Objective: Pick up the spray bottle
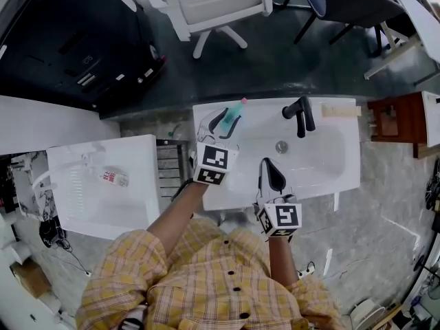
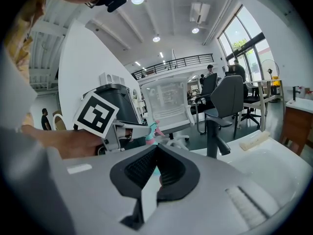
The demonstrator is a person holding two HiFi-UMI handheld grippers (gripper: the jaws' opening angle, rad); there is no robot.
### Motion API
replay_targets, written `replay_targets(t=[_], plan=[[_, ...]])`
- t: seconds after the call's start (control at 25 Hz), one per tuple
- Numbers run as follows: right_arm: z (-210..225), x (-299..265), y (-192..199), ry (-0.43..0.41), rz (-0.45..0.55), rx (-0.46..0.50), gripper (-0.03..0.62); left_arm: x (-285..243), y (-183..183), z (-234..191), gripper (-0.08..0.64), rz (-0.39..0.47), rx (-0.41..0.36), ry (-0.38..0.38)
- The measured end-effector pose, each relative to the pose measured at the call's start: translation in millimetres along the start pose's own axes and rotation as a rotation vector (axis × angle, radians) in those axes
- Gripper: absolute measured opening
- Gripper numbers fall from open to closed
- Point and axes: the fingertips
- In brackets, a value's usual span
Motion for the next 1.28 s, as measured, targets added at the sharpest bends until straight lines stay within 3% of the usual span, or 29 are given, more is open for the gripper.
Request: replay_targets(t=[0.48, 1.28], plan=[[7.7, 4.1, 2.3, 0.037, -0.006, -0.011, 0.002, -18.5, 15.8, -2.1, 0.095, -0.064, 0.021, 0.009], [3.6, 36.0, -8.3, 0.027, 0.046, 0.009, 0.002, 27.1, 1.4, 1.4, 0.094, -0.002, 0.048, -0.057]])
Point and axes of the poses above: the fingertips, and each gripper's own axes: x backward along the fingers, z to its right, y out of its underside, and after that the axes turned 11 degrees about -z, right-handed
